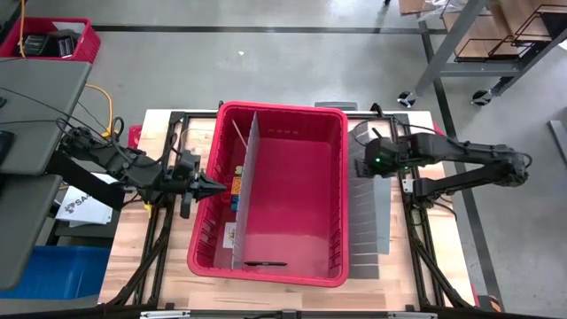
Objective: Sort blocks
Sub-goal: Break down the bin divider
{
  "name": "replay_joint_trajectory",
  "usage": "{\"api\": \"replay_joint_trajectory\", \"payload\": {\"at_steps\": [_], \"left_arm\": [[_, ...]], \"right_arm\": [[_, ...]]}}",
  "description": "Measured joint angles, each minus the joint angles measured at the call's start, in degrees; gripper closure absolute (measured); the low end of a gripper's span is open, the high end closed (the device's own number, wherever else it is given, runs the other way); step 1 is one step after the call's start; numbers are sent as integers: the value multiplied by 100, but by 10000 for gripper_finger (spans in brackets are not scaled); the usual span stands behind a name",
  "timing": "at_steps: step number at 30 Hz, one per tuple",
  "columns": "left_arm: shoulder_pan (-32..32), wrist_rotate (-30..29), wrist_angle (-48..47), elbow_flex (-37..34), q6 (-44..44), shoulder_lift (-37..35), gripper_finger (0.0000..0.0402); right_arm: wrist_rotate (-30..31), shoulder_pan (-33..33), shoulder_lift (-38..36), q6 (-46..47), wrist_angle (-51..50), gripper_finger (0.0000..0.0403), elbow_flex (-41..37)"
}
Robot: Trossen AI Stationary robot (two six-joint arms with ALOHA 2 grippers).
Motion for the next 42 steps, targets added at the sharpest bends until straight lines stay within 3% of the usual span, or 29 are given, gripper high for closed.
{"api": "replay_joint_trajectory", "payload": {"at_steps": [6, 12, 16, 20, 24, 30, 36, 42], "left_arm": [[0, -79, 233, 0, 490, -20, 402], [200, -945, 258, 1, 373, 71, 401], [815, -316, -468, 249, 11, 563, 382], [1436, 360, -1332, 1006, 328, 1452, 324], [2017, 391, -2747, 1911, 423, 2404, 259], [2701, 292, -4997, 2748, -457, 3336, 188], [3109, 857, -4610, 2769, -1238, 3695, 159], [3312, 965, -4434, 2769, -1655, 4030, 158]], "right_arm": [[567, 0, -5, -135, -1986, 202, 1134], [1140, 0, 2, -134, -1744, 202, 2206], [1445, 0, 9, -458, -1061, 203, 2536], [1489, 0, 11, -793, -677, 203, 2639], [1425, 2, 13, -828, -657, 203, 2630], [1376, 2, 13, -1076, -659, 203, 2629], [1598, 2, 13, -1286, -657, 203, 2629], [1621, 4, 13, -1386, -657, 203, 2624]]}}
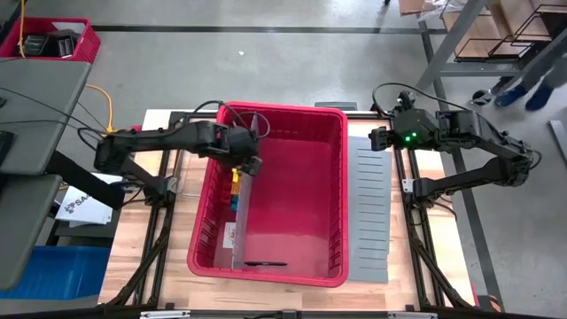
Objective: Sort blocks
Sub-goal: Break down the bin divider
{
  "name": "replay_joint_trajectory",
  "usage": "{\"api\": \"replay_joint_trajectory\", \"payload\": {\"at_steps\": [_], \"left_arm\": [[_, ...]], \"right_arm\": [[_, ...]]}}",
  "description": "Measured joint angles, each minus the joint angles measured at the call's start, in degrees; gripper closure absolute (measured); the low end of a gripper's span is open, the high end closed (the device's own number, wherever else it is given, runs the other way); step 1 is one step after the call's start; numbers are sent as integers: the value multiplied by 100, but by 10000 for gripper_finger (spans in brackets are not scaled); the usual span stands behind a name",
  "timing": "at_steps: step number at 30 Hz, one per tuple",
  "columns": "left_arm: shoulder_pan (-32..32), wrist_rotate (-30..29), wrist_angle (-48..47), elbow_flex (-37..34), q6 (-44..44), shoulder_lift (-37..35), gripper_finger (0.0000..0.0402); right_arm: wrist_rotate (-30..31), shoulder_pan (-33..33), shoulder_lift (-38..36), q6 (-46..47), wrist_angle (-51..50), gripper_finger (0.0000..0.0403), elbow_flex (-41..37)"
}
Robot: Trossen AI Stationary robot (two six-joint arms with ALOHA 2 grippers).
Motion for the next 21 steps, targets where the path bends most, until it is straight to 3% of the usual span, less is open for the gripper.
{"api": "replay_joint_trajectory", "payload": {"at_steps": [7, 15, 18, 21], "left_arm": [[17, 507, 102, 0, -88, 447, 158], [21, 528, -144, 0, 133, 962, 167], [1, 398, -361, -75, 203, 1077, 211], [-23, 316, -336, -265, 250, 1107, 304]], "right_arm": [[4, 0, 0, -47, 0, 203, 0], [-33, 0, 2, -44, 2, 203, -2], [-35, -2, 2, -44, 2, 203, -2], [-37, 0, 2, -42, 4, 203, -2]]}}
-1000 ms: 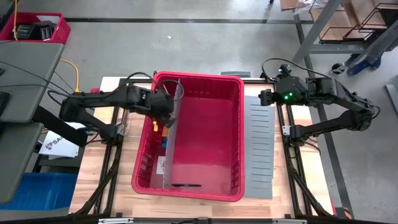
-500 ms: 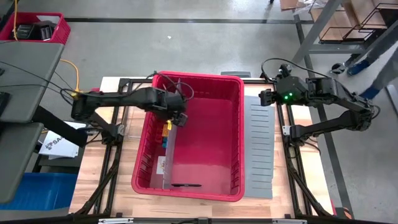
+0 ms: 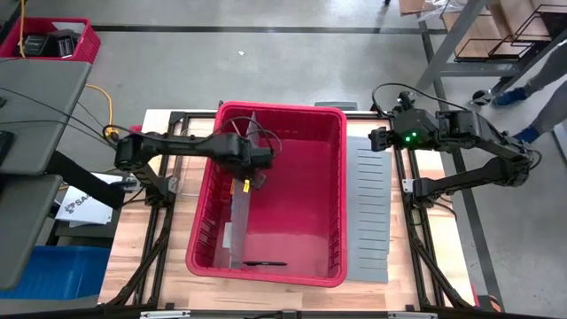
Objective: Sort blocks
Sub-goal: Break down the bin divider
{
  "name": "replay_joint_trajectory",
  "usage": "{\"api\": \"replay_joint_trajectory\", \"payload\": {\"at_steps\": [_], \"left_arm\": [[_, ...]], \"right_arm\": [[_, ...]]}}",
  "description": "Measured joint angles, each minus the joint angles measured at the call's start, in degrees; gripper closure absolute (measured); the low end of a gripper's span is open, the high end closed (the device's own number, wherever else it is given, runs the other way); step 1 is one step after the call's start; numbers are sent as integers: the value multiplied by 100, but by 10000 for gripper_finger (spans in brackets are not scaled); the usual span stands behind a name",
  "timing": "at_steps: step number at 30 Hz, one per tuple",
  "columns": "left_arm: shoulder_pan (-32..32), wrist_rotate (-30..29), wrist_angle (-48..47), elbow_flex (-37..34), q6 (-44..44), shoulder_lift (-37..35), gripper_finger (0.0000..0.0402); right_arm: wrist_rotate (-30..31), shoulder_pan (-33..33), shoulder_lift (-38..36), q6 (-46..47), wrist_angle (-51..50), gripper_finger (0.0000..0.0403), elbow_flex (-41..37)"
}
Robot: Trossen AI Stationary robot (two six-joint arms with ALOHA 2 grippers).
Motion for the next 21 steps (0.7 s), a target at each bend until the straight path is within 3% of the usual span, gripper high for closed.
{"api": "replay_joint_trajectory", "payload": {"at_steps": [2, 3, 21], "left_arm": [[-3, 129, 320, -108, 20, -45, 371], [3, 179, 463, -166, 36, -84, 383], [213, 504, 256, 860, 280, -1195, 401]], "right_arm": [[0, -2, 0, 0, 2, 203, 0], [0, -2, 0, 0, 2, 203, -2], [-98, 0, 0, 152, 46, 203, -2]]}}
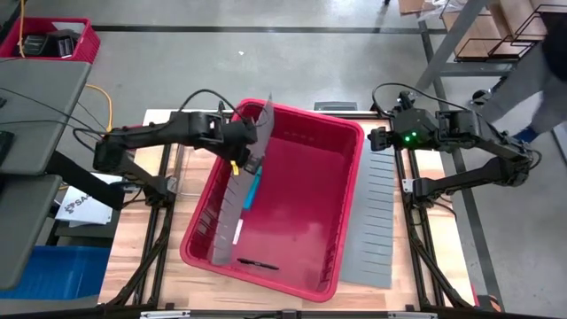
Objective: Sort blocks
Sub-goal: Break down the bin divider
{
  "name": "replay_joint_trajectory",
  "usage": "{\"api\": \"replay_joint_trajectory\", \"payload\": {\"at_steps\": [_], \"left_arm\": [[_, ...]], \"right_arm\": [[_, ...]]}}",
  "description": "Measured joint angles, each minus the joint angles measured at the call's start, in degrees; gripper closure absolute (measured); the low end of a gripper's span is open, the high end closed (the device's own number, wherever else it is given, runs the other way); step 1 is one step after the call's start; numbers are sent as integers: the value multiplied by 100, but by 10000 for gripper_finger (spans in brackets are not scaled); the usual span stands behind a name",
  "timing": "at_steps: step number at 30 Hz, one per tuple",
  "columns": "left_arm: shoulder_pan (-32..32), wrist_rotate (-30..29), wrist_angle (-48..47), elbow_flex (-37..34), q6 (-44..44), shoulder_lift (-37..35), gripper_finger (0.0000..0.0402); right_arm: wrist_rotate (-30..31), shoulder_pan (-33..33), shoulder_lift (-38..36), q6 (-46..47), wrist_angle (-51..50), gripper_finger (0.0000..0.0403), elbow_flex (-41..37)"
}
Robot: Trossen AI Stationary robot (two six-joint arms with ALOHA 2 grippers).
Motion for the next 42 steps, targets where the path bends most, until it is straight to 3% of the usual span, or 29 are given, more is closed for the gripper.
{"api": "replay_joint_trajectory", "payload": {"at_steps": [15, 22, 32, 37, 42], "left_arm": [[-68, 402, 62, 970, 529, -812, 401], [16, 1225, 583, 1264, 1136, -822, 401], [155, 2742, 3055, 1238, 1054, -343, 401], [308, 3069, 4603, 1234, 452, -6, 401], [282, 3171, 6308, 1229, -742, 527, 401]], "right_arm": [[-254, 0, -2, 14, 150, 203, 0], [-662, 97, -25, -564, 1185, 203, 132], [-619, 748, -69, -1340, 1320, 203, 1033], [-619, 1154, -63, -1560, 1320, 203, 1479], [-329, 1359, -77, -2118, 1310, 203, 2091]]}}
